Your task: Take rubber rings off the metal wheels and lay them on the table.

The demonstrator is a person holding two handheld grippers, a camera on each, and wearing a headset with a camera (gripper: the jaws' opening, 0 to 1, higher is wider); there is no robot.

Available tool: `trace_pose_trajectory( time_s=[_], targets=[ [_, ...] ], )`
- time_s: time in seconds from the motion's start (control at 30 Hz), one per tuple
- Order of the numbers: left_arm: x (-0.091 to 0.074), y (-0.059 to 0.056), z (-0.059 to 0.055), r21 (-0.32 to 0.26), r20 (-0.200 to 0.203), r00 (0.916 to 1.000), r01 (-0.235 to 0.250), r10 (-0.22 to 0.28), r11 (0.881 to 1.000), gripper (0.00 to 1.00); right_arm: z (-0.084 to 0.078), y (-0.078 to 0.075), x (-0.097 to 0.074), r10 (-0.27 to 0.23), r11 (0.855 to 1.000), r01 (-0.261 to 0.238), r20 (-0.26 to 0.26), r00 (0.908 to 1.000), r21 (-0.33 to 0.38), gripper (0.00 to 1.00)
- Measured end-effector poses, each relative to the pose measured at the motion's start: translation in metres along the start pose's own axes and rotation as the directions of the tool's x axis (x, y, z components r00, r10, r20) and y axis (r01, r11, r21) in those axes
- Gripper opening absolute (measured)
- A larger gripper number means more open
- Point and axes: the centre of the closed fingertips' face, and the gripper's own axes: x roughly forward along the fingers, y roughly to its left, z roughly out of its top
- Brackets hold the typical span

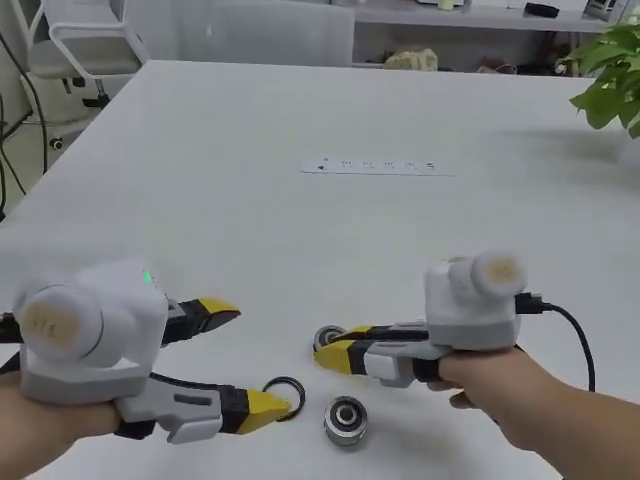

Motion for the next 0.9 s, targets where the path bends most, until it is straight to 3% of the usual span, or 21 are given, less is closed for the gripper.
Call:
trace_pose_trajectory(
  time_s=[0.3, 0.9],
  targets=[
    [0.007, 0.009, 0.007, -0.025, 0.015, 0.9999, -0.006, 0.006, 1.0, 0.65, 0.002, -0.013, -0.004, -0.053, 0.994, 0.052, -0.008, 0.9986, -0.092, 0.17],
    [0.024, 0.025, 0.011, -0.092, 0.023, 0.9997, 0.0, 0.003, 0.996, 0.6, -0.006, -0.032, -0.009, -0.104, 0.975, 0.094, -0.038, 0.9939, -0.201, 0.22]
  ],
)
